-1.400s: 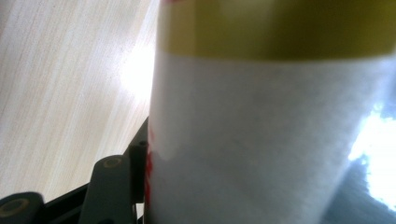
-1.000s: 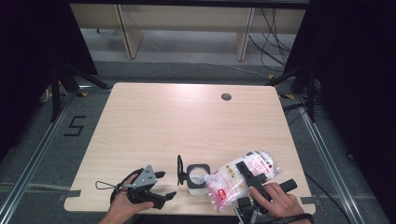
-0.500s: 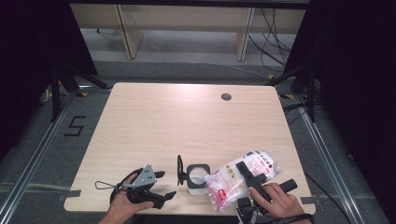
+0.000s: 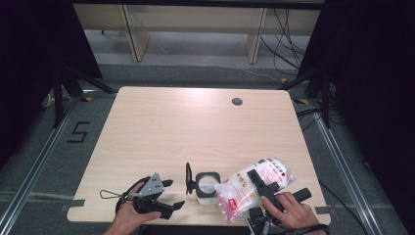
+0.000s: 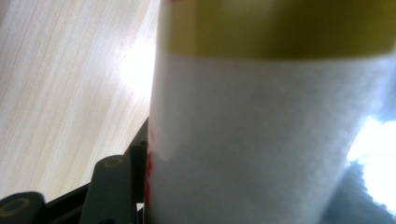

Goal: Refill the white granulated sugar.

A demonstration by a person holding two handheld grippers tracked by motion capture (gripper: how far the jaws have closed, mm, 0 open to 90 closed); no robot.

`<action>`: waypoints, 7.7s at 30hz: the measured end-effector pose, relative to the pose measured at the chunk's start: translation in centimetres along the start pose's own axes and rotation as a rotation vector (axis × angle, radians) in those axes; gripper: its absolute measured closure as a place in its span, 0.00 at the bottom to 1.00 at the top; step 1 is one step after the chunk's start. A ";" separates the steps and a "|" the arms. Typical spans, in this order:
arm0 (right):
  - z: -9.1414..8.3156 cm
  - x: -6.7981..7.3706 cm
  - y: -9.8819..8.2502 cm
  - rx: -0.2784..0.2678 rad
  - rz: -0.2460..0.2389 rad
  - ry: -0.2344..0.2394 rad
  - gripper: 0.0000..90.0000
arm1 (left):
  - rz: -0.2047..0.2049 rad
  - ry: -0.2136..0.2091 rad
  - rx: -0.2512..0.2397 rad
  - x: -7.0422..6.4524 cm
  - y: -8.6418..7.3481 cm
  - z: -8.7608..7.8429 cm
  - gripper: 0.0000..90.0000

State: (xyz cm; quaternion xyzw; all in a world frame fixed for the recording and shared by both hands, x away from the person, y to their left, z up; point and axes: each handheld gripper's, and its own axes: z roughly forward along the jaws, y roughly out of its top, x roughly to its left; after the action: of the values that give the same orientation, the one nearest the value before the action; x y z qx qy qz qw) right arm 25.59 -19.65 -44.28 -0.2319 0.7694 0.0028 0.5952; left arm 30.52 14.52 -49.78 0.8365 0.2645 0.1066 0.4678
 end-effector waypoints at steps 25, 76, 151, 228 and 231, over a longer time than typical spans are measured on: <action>0.1 0.1 -0.2 -0.008 0.028 0.006 0.49 | -0.024 -0.002 0.001 -0.2 0.0 0.0 0.21; -0.3 -0.1 -0.2 0.024 0.009 0.009 0.50 | -0.001 -0.004 -0.006 0.0 0.0 0.1 0.21; -0.3 -0.6 0.0 0.009 -0.019 0.023 0.51 | -0.012 -0.004 -0.002 -0.1 0.0 0.0 0.21; -0.7 -0.8 0.2 0.030 -0.042 0.018 0.52 | -0.026 0.002 -0.002 -0.1 0.0 -0.1 0.21; -0.6 -1.0 0.1 0.017 -0.067 0.015 0.52 | -0.021 0.001 -0.002 -0.1 0.0 -0.2 0.21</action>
State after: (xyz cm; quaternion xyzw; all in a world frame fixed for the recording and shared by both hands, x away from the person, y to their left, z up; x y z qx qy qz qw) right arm 25.12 -19.36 -43.23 -0.2524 0.7657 -0.0255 0.5911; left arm 30.40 14.60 -49.65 0.8333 0.2733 0.1024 0.4695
